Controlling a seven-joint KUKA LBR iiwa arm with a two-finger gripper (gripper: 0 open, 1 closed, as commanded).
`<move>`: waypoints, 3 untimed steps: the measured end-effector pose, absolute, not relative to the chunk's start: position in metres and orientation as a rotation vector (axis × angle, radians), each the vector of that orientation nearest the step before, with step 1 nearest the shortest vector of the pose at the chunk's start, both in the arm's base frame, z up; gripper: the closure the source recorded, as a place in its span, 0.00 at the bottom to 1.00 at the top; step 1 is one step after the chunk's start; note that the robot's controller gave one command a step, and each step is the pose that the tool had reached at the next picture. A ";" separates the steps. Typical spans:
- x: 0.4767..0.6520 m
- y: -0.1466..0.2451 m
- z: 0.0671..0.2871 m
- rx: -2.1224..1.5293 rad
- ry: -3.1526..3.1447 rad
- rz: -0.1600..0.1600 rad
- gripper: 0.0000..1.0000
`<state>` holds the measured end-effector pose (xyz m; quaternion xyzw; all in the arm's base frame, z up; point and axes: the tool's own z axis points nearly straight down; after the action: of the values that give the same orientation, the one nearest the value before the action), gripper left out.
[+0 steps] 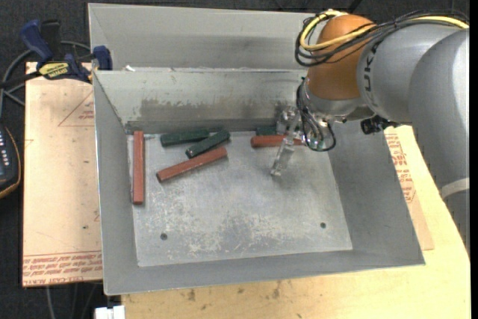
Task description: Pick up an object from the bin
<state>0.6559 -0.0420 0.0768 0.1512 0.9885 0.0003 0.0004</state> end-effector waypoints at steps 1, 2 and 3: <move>0.657 -0.042 0.079 0.472 3.100 0.001 1.00; 0.656 -0.042 0.078 0.471 3.104 0.001 0.00; 0.657 -0.042 0.078 0.470 3.102 0.000 1.00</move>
Offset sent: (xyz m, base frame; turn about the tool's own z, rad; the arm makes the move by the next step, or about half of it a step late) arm 0.0000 0.0000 0.0000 0.0000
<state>0.6569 -0.0420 0.0780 0.1500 0.9887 0.0001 0.0023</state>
